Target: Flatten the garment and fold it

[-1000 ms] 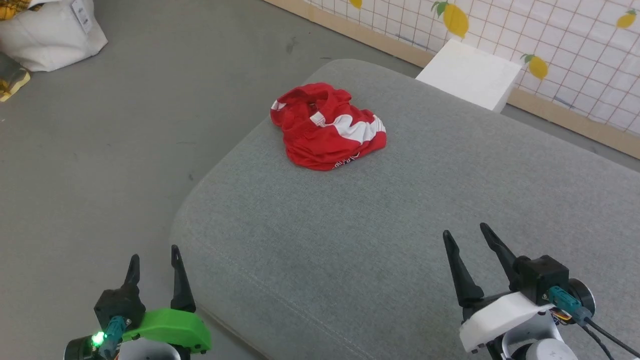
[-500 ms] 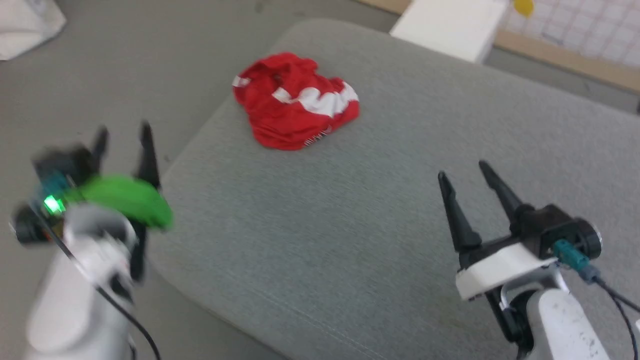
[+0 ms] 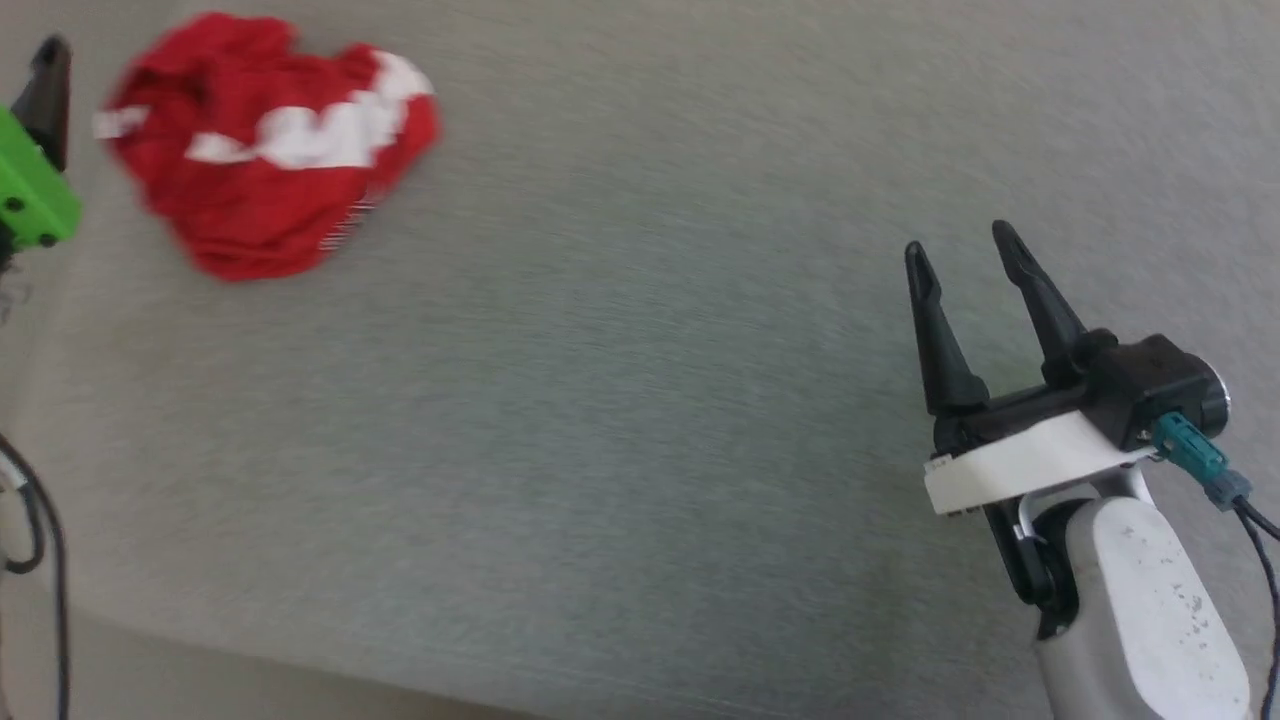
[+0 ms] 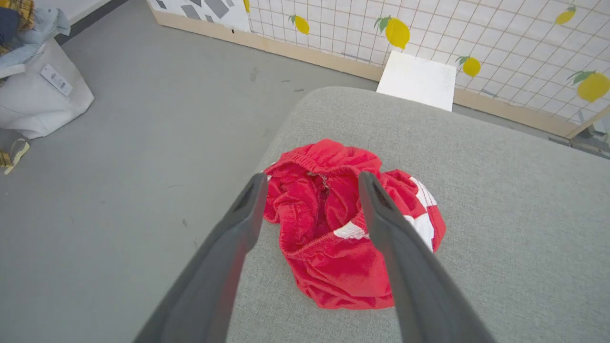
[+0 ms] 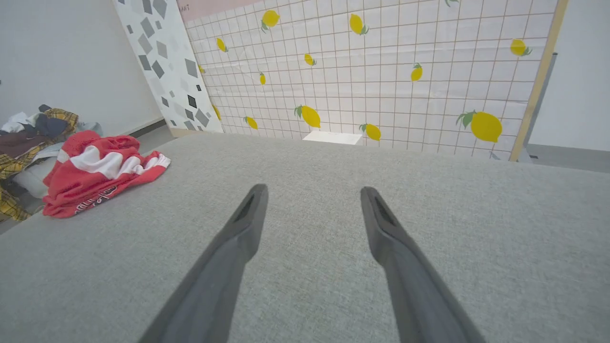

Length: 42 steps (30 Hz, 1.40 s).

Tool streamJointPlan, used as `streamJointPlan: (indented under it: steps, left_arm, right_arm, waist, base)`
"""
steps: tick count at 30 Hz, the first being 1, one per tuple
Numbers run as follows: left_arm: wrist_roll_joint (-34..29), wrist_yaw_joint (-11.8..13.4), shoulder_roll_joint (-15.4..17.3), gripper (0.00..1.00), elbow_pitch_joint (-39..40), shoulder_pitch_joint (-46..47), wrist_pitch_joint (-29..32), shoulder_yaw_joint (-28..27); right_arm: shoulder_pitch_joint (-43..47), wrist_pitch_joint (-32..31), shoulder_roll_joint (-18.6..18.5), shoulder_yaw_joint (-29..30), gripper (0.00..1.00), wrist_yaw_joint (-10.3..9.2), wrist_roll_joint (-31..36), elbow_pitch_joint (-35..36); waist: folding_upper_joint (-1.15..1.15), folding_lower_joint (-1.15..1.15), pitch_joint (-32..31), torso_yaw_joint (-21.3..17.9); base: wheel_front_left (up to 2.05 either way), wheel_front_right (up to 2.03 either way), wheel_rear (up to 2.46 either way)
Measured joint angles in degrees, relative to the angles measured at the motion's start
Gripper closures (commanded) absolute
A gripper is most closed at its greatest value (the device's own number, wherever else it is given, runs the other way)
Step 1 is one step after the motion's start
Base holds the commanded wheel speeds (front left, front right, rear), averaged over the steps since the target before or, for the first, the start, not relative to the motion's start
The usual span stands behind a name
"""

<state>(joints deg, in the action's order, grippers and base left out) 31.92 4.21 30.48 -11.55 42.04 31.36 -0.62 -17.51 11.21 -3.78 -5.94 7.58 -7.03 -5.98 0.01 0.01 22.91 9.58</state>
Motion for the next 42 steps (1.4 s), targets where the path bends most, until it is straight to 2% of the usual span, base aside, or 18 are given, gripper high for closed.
streamJointPlan:
  steps: [7,13,14,15,16,19,22,24,27,32,36,42]
  left_arm:
    - [2.03,7.61,1.78,0.00,-1.40,-5.38,12.59,-2.14]
    - [3.25,11.84,2.56,0.00,-0.53,-11.28,18.59,-4.27]
    - [3.50,12.05,3.10,0.51,0.19,-11.74,19.33,-4.55]
    - [3.53,12.05,3.49,0.65,1.04,-12.15,19.40,-4.71]
    - [3.24,11.90,4.04,1.00,1.91,-12.68,18.59,-4.67]
    - [0.68,10.51,4.31,1.00,3.07,-14.09,12.25,-3.81]
    - [-2.66,9.25,4.41,1.00,4.12,-13.77,2.43,-3.68]
    - [-6.12,8.55,5.12,1.00,4.42,-12.83,-6.30,-3.61]
    - [-8.88,6.39,5.60,1.00,4.12,-10.18,-15.45,-2.29]
    - [-10.66,2.68,4.44,1.00,4.85,-6.59,-24.63,2.03]
    - [-11.88,0.85,-0.91,1.00,6.92,-3.57,-28.14,7.77]
    - [-11.80,-0.73,-11.16,1.00,7.48,0.93,-30.53,16.18]
  right_arm:
    - [-1.59,2.07,0.67,-0.98,0.00,0.00,-1.62,-3.34]
    - [-1.71,2.72,0.70,-0.60,0.00,0.00,-1.59,-4.95]
    - [-1.71,2.92,0.70,-0.46,0.00,0.00,-1.56,-5.11]
    - [-1.71,2.94,0.70,-0.40,0.00,0.00,-1.52,-5.23]
    - [-1.70,2.93,0.70,-0.25,0.00,0.00,-1.48,-5.54]
    - [-1.55,2.97,0.77,-0.30,0.00,0.00,-1.41,-6.25]
    - [-0.68,3.00,0.78,-0.25,0.00,0.00,-1.34,-6.91]
    - [0.50,3.01,0.78,-0.16,0.00,0.00,-1.38,-7.36]
    - [2.48,2.96,0.79,0.05,0.00,0.00,-1.46,-8.24]
    - [4.85,2.67,0.81,1.14,0.00,0.00,-1.45,-8.40]
    - [6.72,1.62,0.85,2.61,0.00,0.00,-1.40,-7.71]
    - [8.26,0.34,0.89,3.12,0.00,0.00,-1.37,-5.99]
  waist:
    - [0.00,0.00,5.76,-8.40]
    - [0.00,-0.01,8.62,-13.29]
    - [0.00,0.00,8.75,-13.85]
    - [0.00,0.00,8.71,-14.16]
    - [0.00,0.00,8.41,-14.39]
    - [0.00,0.00,7.14,-14.88]
    - [0.00,0.00,5.10,-15.22]
    - [0.00,0.00,3.22,-15.36]
    - [0.00,0.00,0.00,-15.39]
    - [0.00,-0.01,-6.34,-15.03]
    - [0.00,-0.01,-11.27,-15.10]
    - [0.00,-0.01,-16.42,-16.92]
  base:
    - [0.00,0.00,0.00]
    - [0.00,0.00,0.00]
    - [0.00,0.00,0.00]
    - [0.00,0.00,0.00]
    - [0.00,0.00,0.00]
    - [0.00,0.00,0.00]
    - [0.00,0.00,0.00]
    - [0.00,0.00,0.00]
    - [0.00,0.00,0.00]
    - [0.00,0.00,0.00]
    - [0.00,0.00,0.00]
    - [0.00,0.00,0.00]
